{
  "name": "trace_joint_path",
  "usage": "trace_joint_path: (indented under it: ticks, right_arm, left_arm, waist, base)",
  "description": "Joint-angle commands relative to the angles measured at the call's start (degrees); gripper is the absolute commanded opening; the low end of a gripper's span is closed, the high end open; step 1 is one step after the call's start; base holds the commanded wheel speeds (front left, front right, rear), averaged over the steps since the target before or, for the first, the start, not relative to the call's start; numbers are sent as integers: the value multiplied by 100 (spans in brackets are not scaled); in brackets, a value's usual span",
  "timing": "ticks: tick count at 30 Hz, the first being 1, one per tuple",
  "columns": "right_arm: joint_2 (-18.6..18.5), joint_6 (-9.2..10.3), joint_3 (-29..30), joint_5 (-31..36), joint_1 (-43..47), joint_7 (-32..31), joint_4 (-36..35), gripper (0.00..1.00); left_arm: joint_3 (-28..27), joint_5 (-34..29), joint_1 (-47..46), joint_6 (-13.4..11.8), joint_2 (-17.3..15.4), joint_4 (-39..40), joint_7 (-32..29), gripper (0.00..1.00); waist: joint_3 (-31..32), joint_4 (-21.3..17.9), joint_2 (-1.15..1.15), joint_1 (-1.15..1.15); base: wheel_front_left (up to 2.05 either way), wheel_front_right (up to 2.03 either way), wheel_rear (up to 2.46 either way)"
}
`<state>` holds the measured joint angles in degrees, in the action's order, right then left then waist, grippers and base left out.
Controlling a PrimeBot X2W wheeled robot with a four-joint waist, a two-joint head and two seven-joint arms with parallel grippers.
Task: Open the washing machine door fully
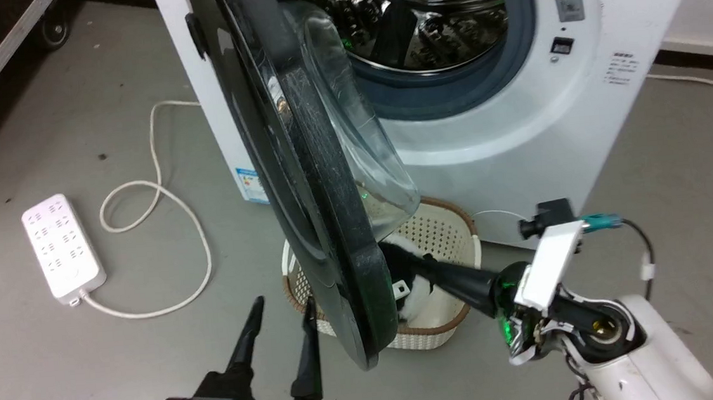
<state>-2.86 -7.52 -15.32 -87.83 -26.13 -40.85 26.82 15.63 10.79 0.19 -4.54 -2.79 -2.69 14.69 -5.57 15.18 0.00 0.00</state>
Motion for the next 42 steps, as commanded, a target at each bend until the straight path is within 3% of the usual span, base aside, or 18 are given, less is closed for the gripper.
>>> trace_joint_path:
  ticks: [1,4,8,14,16,17,18,20,21,23,26,29,34,42]
  right_arm:
    - [-49,3,96,126,109,220,-74,100]
    - [-255,3,281,518,203,739,-336,100]
    - [-695,3,424,1520,436,1785,-995,100]
    - [-1601,3,314,3886,949,3888,-1812,100]
    - [-1765,3,406,4686,1142,4479,-1839,100]
    - [-1765,3,406,4686,1142,4479,-1839,100]
    - [-1777,3,585,5420,1340,4930,-1864,100]
    - [-1745,3,667,5768,1449,5095,-1897,100]
    - [-1582,3,911,6353,1706,5289,-1984,100]
    - [-1487,3,1038,6633,1846,5352,-2056,100]
    - [-948,3,1552,7438,2416,5485,-2432,100]
    - [-635,3,1711,7882,2794,5530,-2690,100]
    - [-260,3,1737,8205,3264,5563,-2830,100]
    - [-65,3,1674,8337,3530,5578,-2806,100]
  left_arm:
    - [-82,30,128,23,-9,-3,30,100]
    - [-249,237,174,43,-9,41,30,100]
    - [-436,310,204,91,-9,12,30,100]
    - [-699,394,254,176,-9,-36,30,100]
    - [-799,390,287,202,-9,-39,30,100]
    - [-799,390,287,202,-9,-39,30,100]
    - [-910,396,327,227,-9,-26,30,100]
    - [-968,396,353,233,-9,-10,30,100]
    - [-1054,397,399,253,-9,24,30,100]
    - [-1073,385,419,279,-9,32,30,100]
    - [-1105,290,466,374,-9,16,30,100]
    - [-1100,222,467,428,-9,-11,30,100]
    - [-1085,103,497,470,-9,-76,30,100]
    - [-1065,22,547,468,-9,-105,30,100]
  waist:
    - [71,-75,0,0]
    - [145,-190,0,0]
    - [272,-373,0,0]
    - [452,-644,0,0]
    - [507,-747,0,0]
    - [507,-747,0,0]
    - [548,-858,0,0]
    - [562,-916,0,0]
    - [586,-1004,0,0]
    - [595,-1033,0,0]
    - [584,-1130,0,0]
    - [573,-1166,0,0]
    - [571,-1201,0,0]
    - [582,-1196,0,0]
  base:
    - [0,0,0]
    - [0,0,0]
    - [0,0,0]
    - [0,0,0]
    - [0,0,0]
    - [0,0,0]
    - [0,0,0]
    - [0,0,0]
    - [0,0,0]
    - [0,0,0]
    - [0,0,0]
    - [0,0,0]
    - [0,0,0]
    - [0,0,0]
